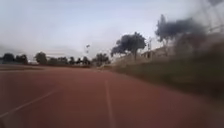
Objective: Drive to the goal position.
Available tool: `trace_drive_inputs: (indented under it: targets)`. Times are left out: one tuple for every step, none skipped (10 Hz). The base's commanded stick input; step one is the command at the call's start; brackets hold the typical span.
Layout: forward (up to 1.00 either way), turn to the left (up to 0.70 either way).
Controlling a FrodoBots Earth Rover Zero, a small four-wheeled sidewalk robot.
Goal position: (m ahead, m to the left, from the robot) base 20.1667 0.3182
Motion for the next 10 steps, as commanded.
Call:
trace_drive_inputs:
  targets:
    - [0.7,0.0]
    - [0.7,-0.02]
    - [0.7,-0.03]
    - [0.7,-0.04]
    - [0.7,-0.23]
    - [0.7,-0.29]
    - [0.7,-0.26]
    - [0.7,0.0]
    - [0.7,0.0]
    - [0.7,0.0]
